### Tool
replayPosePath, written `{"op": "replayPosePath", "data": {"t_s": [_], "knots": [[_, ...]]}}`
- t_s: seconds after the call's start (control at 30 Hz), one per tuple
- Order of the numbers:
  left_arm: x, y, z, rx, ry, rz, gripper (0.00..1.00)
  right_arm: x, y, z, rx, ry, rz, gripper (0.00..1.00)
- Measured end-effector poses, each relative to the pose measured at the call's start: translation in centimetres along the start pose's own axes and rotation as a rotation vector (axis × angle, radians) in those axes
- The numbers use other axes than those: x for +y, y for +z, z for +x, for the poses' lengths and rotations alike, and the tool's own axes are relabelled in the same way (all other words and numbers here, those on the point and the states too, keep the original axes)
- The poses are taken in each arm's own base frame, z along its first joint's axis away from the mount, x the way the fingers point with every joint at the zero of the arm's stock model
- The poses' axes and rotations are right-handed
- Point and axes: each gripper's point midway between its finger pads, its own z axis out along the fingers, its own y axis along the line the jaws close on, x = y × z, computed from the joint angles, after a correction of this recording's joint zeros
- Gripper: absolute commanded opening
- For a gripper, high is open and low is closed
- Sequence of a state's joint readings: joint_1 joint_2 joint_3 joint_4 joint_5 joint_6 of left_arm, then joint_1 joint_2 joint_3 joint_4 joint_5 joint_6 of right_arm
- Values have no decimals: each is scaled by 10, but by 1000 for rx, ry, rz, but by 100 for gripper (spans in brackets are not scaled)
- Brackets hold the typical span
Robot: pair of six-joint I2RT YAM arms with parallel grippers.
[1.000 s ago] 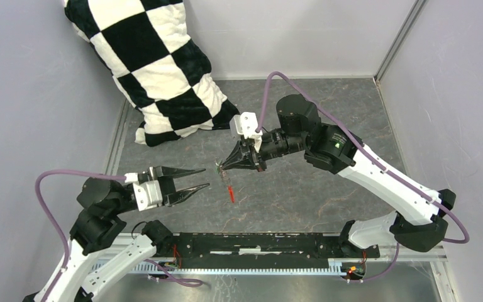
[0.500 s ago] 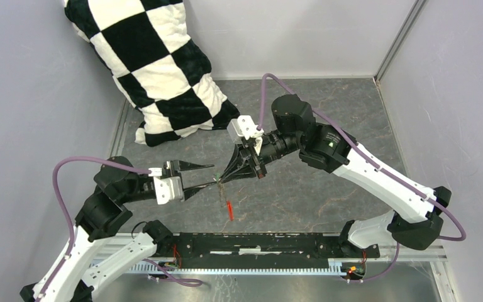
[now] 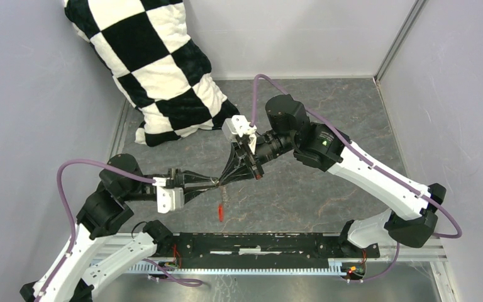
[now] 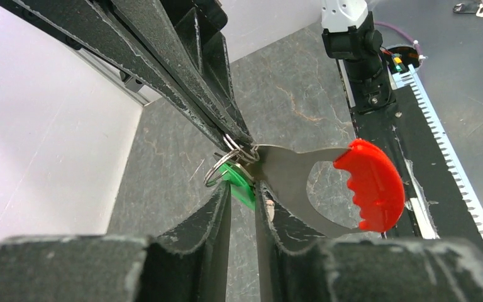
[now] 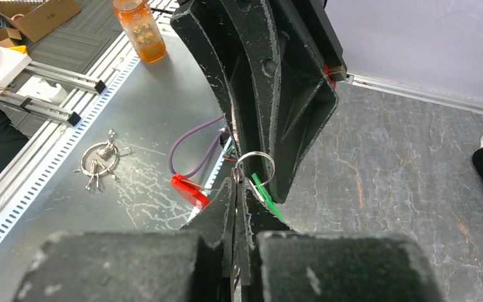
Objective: Put the keys on the keyring
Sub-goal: Adjust the key on the keyring.
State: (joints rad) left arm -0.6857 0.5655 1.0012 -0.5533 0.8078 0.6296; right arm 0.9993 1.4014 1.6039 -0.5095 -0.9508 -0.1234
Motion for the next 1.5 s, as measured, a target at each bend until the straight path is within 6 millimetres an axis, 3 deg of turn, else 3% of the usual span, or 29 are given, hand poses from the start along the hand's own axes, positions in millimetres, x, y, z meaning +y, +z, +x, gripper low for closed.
{"op": "replayPosePath", "data": {"t_s": [0.13, 0.23, 0.67, 0.83, 0.9, 1.03, 1.13, 1.3, 1.5], "knots": [[-1, 0, 0, -2, 9, 5, 40, 1, 0, 0, -1, 4, -9, 1], [-2, -2, 0, 1, 8, 6, 41, 2, 1, 2, 3, 6, -17, 1], [7, -21, -10, 12, 67, -116, 17, 1, 3, 7, 31, 48, -28, 1], [17, -26, -13, 18, 93, -176, 15, 2, 3, 8, 30, 63, -28, 1], [19, -26, -13, 21, 96, -187, 20, 2, 3, 8, 29, 66, -27, 1], [20, -27, -14, 20, 111, -196, 46, 2, 3, 7, 29, 67, -27, 1], [15, -26, -13, 17, 114, -166, 57, 2, 3, 7, 29, 66, -27, 1], [3, -19, -7, 23, 115, -77, 59, 3, 3, 8, 31, 69, -32, 1], [5, -9, 2, 52, 129, -14, 58, 5, 3, 13, 46, 87, -45, 1]]}}
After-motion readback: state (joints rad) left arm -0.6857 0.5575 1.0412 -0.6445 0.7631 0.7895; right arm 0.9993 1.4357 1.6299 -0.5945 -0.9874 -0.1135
